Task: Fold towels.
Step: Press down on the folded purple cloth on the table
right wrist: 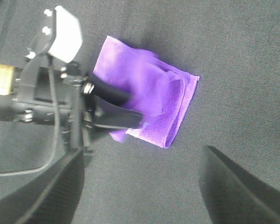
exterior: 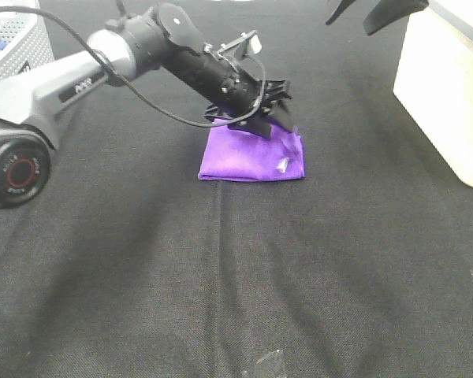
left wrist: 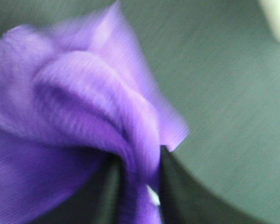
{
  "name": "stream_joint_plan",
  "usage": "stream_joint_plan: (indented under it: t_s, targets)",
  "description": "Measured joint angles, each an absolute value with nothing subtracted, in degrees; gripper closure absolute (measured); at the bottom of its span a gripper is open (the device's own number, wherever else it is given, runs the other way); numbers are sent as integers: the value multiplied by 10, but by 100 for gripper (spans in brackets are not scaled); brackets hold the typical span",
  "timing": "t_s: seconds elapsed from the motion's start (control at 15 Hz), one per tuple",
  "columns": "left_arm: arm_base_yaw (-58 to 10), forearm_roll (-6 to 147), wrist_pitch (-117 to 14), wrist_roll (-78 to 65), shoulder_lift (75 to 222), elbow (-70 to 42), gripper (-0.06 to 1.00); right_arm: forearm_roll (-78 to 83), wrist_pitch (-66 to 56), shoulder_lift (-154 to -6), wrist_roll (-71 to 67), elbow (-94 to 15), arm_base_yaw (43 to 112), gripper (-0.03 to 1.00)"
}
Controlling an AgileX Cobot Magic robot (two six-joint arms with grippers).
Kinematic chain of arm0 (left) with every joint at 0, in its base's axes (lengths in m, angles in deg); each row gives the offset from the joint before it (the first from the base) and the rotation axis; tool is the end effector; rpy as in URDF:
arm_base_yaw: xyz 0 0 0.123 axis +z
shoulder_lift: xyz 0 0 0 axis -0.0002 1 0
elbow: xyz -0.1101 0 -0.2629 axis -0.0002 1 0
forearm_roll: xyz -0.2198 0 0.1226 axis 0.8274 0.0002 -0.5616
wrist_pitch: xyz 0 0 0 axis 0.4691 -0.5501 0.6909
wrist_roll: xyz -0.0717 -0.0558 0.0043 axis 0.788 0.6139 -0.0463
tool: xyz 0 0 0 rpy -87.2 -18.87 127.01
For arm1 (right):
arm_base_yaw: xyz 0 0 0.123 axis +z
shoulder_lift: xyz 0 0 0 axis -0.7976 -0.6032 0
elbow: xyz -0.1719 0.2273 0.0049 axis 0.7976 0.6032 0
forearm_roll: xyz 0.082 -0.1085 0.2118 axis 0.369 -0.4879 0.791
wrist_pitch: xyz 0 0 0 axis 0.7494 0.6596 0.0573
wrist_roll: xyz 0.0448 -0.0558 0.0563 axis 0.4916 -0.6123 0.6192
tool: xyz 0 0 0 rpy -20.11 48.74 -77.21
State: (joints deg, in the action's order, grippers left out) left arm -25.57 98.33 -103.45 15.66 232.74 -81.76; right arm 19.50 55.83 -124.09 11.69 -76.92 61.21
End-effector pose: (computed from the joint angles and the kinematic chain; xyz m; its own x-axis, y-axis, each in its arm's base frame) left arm 0.4952 -0.2925 0.1332 -0.8659 0.1795 -0.4669 0.4531 0.6769 -0.5801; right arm 0.4396 0.1005 0.3260 -0.8798 -0.1321 -0.4566 -0.3142 0.8826 0.3499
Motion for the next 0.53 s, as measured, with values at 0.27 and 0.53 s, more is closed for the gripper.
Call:
stream_joint_plan:
  t_s: [0.27, 0.53]
  targets:
    - [-289, 1012, -946, 114, 2330, -818, 33, 195, 558, -1223, 117, -769, 612, 29]
    - [-278, 977, -985, 98, 2318, -824, 32, 194, 559, -1206, 107, -769, 612, 29]
